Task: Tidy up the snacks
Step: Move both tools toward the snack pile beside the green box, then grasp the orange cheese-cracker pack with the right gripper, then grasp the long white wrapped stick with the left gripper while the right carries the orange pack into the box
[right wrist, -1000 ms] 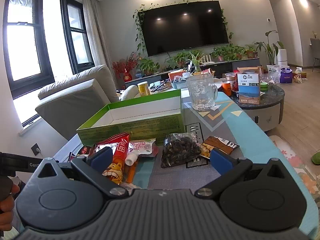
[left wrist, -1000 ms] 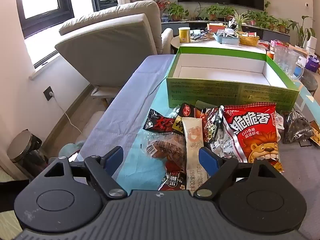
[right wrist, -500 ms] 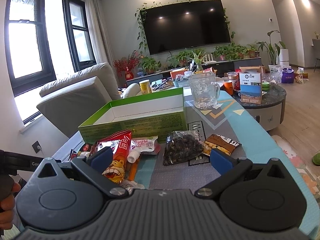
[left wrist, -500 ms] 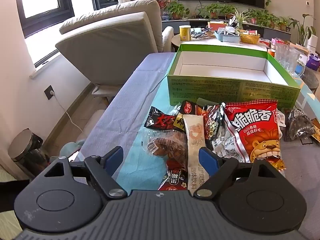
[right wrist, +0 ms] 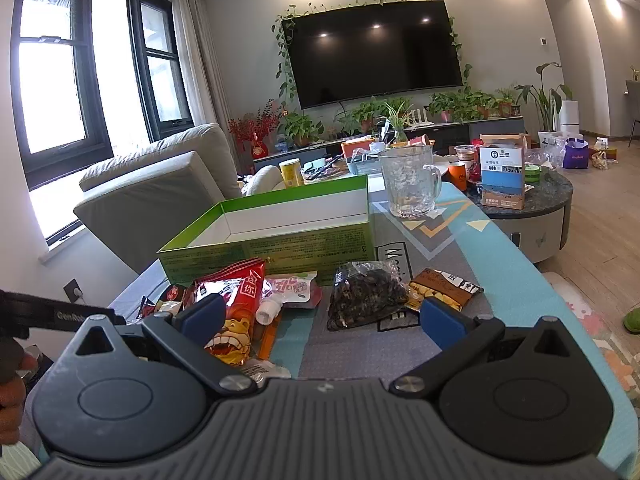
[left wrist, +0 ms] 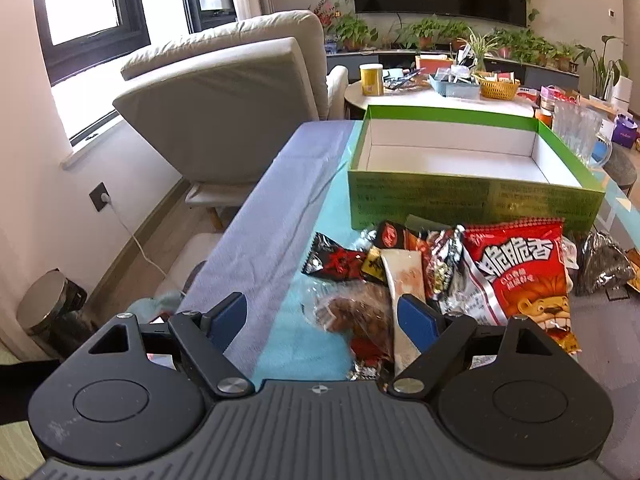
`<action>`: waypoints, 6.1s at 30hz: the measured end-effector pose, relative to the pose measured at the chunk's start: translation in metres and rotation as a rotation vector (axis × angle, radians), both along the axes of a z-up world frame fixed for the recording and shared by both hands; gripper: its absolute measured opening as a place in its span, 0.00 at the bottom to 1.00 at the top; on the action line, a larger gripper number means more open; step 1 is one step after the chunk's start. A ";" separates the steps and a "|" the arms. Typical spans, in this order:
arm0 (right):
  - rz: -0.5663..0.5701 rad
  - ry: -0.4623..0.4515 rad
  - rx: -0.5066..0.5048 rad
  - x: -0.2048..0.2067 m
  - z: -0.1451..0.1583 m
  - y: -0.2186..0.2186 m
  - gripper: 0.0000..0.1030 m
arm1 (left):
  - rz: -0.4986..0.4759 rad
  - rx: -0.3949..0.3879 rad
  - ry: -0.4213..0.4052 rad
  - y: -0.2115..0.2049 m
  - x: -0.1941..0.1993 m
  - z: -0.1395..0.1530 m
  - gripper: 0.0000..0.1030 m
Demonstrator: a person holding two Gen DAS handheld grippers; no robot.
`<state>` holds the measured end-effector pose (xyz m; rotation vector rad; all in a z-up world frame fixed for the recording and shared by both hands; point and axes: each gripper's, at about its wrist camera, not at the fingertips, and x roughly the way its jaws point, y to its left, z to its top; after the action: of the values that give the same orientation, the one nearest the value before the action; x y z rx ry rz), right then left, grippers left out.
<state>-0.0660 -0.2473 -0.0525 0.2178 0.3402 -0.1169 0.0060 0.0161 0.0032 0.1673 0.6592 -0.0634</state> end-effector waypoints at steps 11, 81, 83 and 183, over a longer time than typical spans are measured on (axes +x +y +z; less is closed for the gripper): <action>0.005 0.004 -0.005 0.001 0.000 0.000 0.63 | -0.021 -0.046 0.046 0.015 0.010 -0.008 0.78; 0.773 0.255 -0.200 0.024 -0.013 0.025 0.63 | -0.271 -0.070 0.242 -0.005 0.001 -0.036 0.48; 0.817 0.288 -0.221 0.033 -0.015 0.026 0.63 | -0.270 -0.070 0.241 -0.004 -0.001 -0.034 0.48; 0.184 0.064 -0.072 0.140 0.057 -0.032 0.63 | -0.384 -0.143 -0.270 -0.058 0.127 0.133 0.01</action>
<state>0.0744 -0.2791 0.0041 0.1109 0.4170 0.0459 0.1331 -0.0423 0.1365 0.1596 0.3450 -0.4488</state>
